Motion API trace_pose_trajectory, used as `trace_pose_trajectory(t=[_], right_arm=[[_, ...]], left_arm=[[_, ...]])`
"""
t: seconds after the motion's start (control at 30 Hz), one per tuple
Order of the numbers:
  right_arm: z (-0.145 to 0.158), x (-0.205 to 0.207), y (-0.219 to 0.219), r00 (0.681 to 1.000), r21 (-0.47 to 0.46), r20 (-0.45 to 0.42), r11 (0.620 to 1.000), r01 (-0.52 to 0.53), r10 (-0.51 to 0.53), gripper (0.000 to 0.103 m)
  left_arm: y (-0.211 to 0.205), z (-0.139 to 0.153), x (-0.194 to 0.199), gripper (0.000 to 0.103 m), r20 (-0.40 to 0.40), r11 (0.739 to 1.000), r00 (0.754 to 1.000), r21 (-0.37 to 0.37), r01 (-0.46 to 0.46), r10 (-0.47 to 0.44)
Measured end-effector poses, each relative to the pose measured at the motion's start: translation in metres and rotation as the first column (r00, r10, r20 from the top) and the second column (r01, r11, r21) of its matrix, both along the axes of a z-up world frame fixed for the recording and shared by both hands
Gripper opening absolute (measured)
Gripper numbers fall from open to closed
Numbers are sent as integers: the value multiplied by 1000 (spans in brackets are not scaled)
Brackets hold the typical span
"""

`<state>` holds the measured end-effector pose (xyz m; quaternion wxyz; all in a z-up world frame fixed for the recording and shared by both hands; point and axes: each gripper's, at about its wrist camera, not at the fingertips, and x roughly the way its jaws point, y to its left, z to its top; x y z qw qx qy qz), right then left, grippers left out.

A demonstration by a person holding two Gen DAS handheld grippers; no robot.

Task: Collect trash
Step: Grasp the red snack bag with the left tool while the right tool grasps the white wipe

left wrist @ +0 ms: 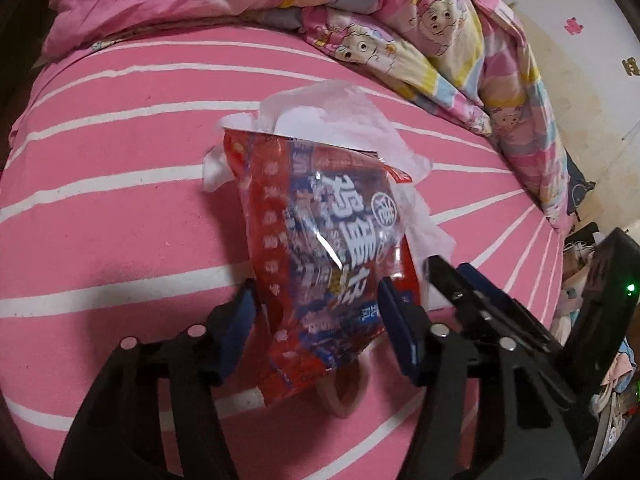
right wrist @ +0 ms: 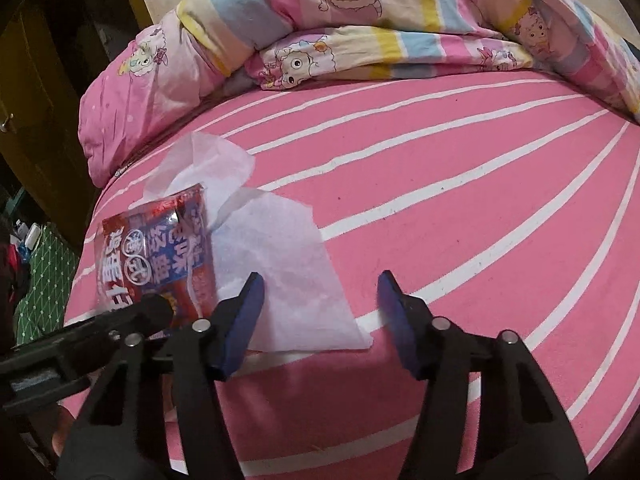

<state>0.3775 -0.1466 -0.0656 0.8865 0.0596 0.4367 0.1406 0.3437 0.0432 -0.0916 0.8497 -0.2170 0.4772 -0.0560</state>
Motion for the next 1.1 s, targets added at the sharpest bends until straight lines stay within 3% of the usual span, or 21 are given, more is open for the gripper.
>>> trace_pose_trajectory(t=[0.13,0.2,0.33,0.4,0.43,0.5,0.57,0.73,0.83,0.9,1.0,1.1], right_arm=[[1,1,-1,1000,2,-14,1000,-6,6,41],[0,2,0,1000,-1,-21,1000,-18,18,25],[0,0,2,1000,-3,-12,1000,-20,20,15],[0,-1,0,1000,8,-9,1000,-7,7,18],[0,-2,-1,1000,20,-8,1000,-1,1,24],[3,-5,-4,1000,62,11,998,22,-22,62],[2,-4,-3,1000,64,-2,998,12,-12,69],[-17,0,5,996,39,-89,999,-13,17,68],[-16,0,6,996,30,-85,999,-29,31,50],[-15,0,7,996,26,-78,999,-42,44,24],[-15,2,8,996,19,-74,998,-53,55,7],[-11,-1,8,997,27,-56,999,-46,48,3]], left_arm=[[3,3,-4,50,10,999,1000,32,-4,4],[4,3,-5,44,13,999,1000,42,-3,2],[9,4,-8,36,23,999,1000,38,-8,7],[11,6,-9,33,30,999,1000,34,-8,7],[12,7,-9,32,35,999,999,31,-8,7],[13,8,-10,30,43,1000,999,26,-6,5],[14,10,-12,28,49,1000,999,22,-6,5],[17,12,-13,28,55,1000,998,15,-10,9],[20,12,-14,28,54,1000,998,6,-13,13],[21,12,-14,28,57,1000,998,1,-17,17],[22,14,-15,28,61,1000,998,-4,-19,19],[24,15,-16,28,67,1000,998,-10,-21,22]])
